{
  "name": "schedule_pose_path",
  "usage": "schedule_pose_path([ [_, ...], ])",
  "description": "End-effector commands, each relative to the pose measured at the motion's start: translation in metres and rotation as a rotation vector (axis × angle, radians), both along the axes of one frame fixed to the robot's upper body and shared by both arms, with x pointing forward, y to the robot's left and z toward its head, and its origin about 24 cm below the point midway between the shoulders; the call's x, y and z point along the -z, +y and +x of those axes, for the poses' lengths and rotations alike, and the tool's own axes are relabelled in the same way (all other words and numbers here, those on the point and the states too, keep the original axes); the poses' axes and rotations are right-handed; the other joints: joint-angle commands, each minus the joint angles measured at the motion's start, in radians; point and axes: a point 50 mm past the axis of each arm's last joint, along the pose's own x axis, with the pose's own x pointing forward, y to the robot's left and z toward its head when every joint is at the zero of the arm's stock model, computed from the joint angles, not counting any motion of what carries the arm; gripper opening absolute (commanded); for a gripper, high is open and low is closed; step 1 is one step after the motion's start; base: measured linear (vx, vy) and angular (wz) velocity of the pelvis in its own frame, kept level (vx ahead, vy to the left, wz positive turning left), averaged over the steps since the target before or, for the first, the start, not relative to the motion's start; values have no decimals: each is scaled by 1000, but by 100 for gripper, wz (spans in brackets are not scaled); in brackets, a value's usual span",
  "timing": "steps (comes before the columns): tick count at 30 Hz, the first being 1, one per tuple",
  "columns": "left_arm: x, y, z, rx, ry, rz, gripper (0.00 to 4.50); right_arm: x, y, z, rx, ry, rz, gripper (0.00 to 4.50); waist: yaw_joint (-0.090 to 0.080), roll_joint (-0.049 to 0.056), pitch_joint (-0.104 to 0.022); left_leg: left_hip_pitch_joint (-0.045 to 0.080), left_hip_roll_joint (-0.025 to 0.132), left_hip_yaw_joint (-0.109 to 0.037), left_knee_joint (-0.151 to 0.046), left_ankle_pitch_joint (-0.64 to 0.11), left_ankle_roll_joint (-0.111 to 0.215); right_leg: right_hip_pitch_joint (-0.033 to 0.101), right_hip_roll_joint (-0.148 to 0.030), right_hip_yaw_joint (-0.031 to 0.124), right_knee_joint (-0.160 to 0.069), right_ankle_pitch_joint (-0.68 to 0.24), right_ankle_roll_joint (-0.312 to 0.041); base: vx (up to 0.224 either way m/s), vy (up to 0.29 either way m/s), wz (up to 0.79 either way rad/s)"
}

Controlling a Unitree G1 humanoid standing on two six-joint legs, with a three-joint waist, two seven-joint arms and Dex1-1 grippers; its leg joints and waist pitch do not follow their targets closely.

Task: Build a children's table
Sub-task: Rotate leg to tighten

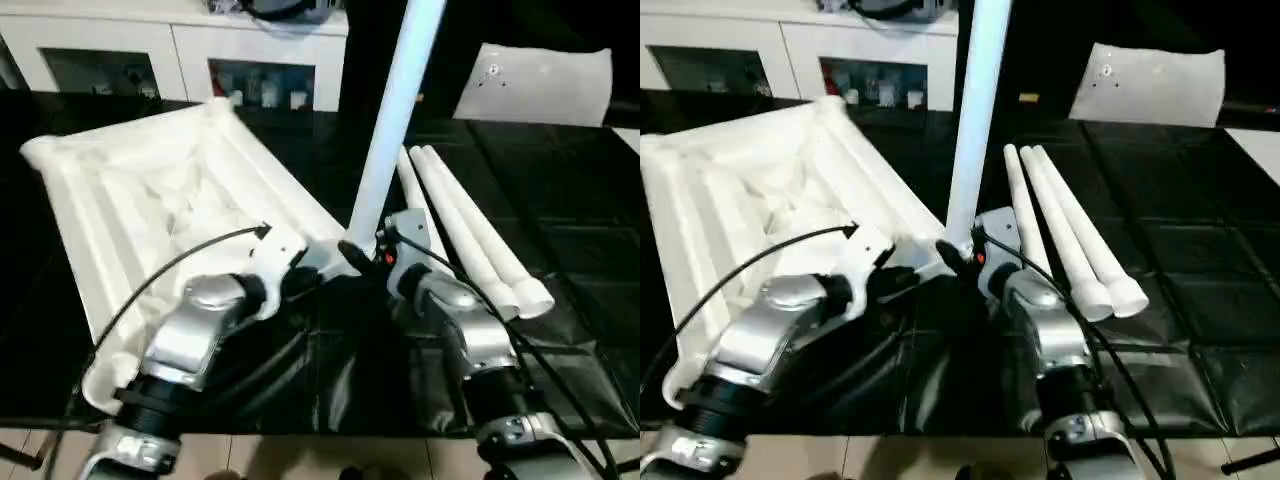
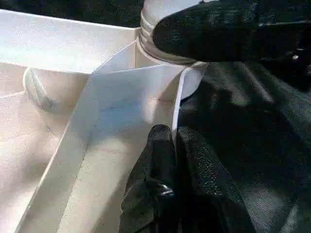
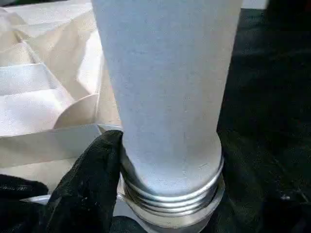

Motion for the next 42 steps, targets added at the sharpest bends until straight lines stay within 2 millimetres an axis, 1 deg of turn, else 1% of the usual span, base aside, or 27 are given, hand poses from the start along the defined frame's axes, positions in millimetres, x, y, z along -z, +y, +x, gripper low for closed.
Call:
schedule_pose_path([
  [1, -32, -15, 10, -24, -183, -42, 0, 10, 44, -19, -174, 51, 58, 303, 0, 3, -66, -4, 22, -2, -61, -22, 83, 67, -72, 55, -57, -60, -206, 0, 0, 0],
  [2, -31, -14, 10, -18, -181, -40, 0, 9, 42, -19, -168, 48, 68, 324, 0, 5, -66, -4, 22, -1, -60, -23, 87, 68, -74, 56, -57, -53, -207, 0, 0, 0],
  [3, -31, -14, 10, -18, -181, -40, 0, 9, 42, -19, -168, 48, 68, 324, 1, 5, -66, -4, 21, -1, -61, -26, 88, 68, -73, 55, -57, -52, -208, 0, 0, 0],
  [4, -30, -10, 10, -11, -181, -24, 0, 9, 35, -18, -154, 45, 72, 340, 1, 8, -64, -3, 22, -2, -62, -37, 87, 67, -73, 55, -58, -60, -208, 0, 0, 0],
  [6, -30, -7, 10, -5, -183, -10, 0, 8, 32, -18, -150, 42, 69, 348, -2, 6, -63, -7, 22, -3, -64, -58, 80, 70, -74, 55, -61, -88, -197, 0, 0, 0],
  [7, -28, -4, 10, 0, -186, 12, 0, 8, 27, -18, -143, 33, 68, 362, -4, 5, -63, -5, 22, -3, -63, -70, 75, 68, -73, 54, -65, -112, -189, 0, 0, 0],
  [8, -27, 0, 10, 14, -185, 30, 0, 7, 21, -17, -140, 21, 58, 375, -6, 11, -63, -7, 21, -4, -64, -76, 72, 69, -74, 55, -66, -121, -186, 0, 0, 0],
  [10, -25, 4, 10, 28, -183, 51, 0, 4, 15, -17, -152, 3, 58, 387, -12, 9, -63, -8, 22, -5, -64, -82, 72, 70, -72, 53, -66, -114, -188, 0, 0, 0],
  [11, -23, 10, 10, 49, -181, 73, 0, 1, 6, -18, -171, -17, 52, 395, -16, 10, -63, -8, 22, -6, -64, -84, 75, 70, -72, 53, -66, -110, -192, 0, 0, 0],
  [12, -23, 11, 10, 54, -180, 77, 0, 1, 5, -18, -175, -21, 50, 407, -18, 12, -62, -8, 23, -5, -63, -84, 76, 68, -72, 54, -66, -108, -194, 0, 0, 0],
  [13, -21, 16, 10, 81, -179, 96, 0, -1, -1, -19, -209, -33, 46, 419, -16, 9, -64, -7, 22, -5, -61, -83, 82, 70, -72, 54, -66, -105, -195, 0, 0, 0],
  [14, -17, 23, 9, 137, -177, 127, 0, -4, -13, -21, -270, -52, 23, 432, -14, 11, -64, -7, 21, -5, -61, -79, 89, 69, -72, 54, -67, -103, -196, 0, 0, 0],
  [16, -15, 28, 7, 178, -170, 132, 0, -7, -23, -22, -311, -64, 18, 439, -12, 11, -64, -5, 25, -4, -61, -66, 95, 69, -72, 56, -60, -71, -207, 0, 0, 0],
  [17, -13, 32, 5, 227, -163, 136, 0, -10, -32, -22, -339, -73, 14, 446, -11, 10, -63, -5, 23, -4, -61, -68, 97, 70, -71, 55, -62, -73, -209, 0, 0, 0],
  [18, -13, 32, 5, 237, -162, 136, 0, -11, -33, -22, -343, -75, 13, 446, -11, 10, -63, -7, 23, -3, -61, -74, 98, 70, -73, 55, -62, -79, -211, 0, 0, 0],
  [19, -10, 37, 2, 288, -147, 153, 0, -15, -42, -21, -371, -83, 5, 446, -10, 9, -64, -5, 23, -3, -60, -80, 95, 70, -75, 56, -63, -98, -211, 0, 0, 0],
  [23, -4, 45, -5, 410, -106, 168, 0, -24, -60, -21, -455, -96, -35, 446, 3, 7, -62, 1, 26, -1, -61, -94, 92, 65, -74, 56, -65, -139, -210, 0, 0, 0],
  [26, -3, 48, -8, 467, -88, 163, 0, -27, -65, -22, -513, -94, -58, 446, 12, 8, -61, 6, 26, 0, -62, -103, 84, 62, -75, 56, -64, -139, -217, 0, 0, 0],
  [28, -3, 50, -10, 517, -73, 166, 0, -29, -68, -22, -556, -89, -88, 446, 15, 6, -64, 5, 27, -1, -62, -105, 82, 65, -76, 56, -62, -143, -218, 0, 0, 0],
  [29, -2, 51, -12, 555, -62, 172, 0, -30, -70, -23, -595, -83, -116, 446, 17, 7, -62, 7, 28, 0, -62, -106, 78, 62, -76, 57, -63, -144, -218, 0, 0, 0],
  [30, -2, 52, -12, 574, -64, 186, 0, -30, -71, -23, -626, -81, -140, 446, 21, 6, -64, 6, 27, -1, -62, -101, 80, 66, -76, 55, -61, -140, -217, 0, 0, 0],
  [33, -2, 57, -6, 559, -80, 227, 0, -33, -71, -23, -664, -87, -157, 446, 25, 5, -64, 7, 25, 1, -61, -106, 82, 64, -75, 56, -64, -151, -211, 0, 0, 0],
  [35, -3, 59, 1, 516, -74, 230, 0, -34, -70, -22, -683, -88, -151, 446, 29, 4, -63, 6, 26, 0, -62, -109, 74, 65, -77, 56, -65, -170, -204, 0, 0, 0],
  [37, -5, 59, 3, 501, -78, 211, 55, -33, -68, -24, -701, -90, -150, 450, 30, 3, -63, 5, 27, -1, -62, -113, 66, 65, -78, 54, -66, -194, -197, 0, 0, 0],
  [39, -5, 59, 4, 495, -78, 202, 57, -31, -67, -26, -712, -88, -149, 450, 29, 3, -62, 5, 28, -3, -63, -121, 62, 65, -80, 54, -67, -211, -192, 0, 0, 0],
  [40, -5, 59, 4, 493, -76, 202, 78, -31, -66, -26, -714, -88, -148, 450, 28, 2, -61, 5, 27, -2, -63, -128, 61, 64, -79, 53, -71, -237, -184, 0, 0, 0],
  [42, -2, 61, 4, 472, -59, 211, 91, -28, -65, -29, -722, -86, -145, 450, 28, 4, -63, 3, 27, -3, -63, -119, 59, 66, -80, 54, -71, -239, -180, 0, 0, 0],
])
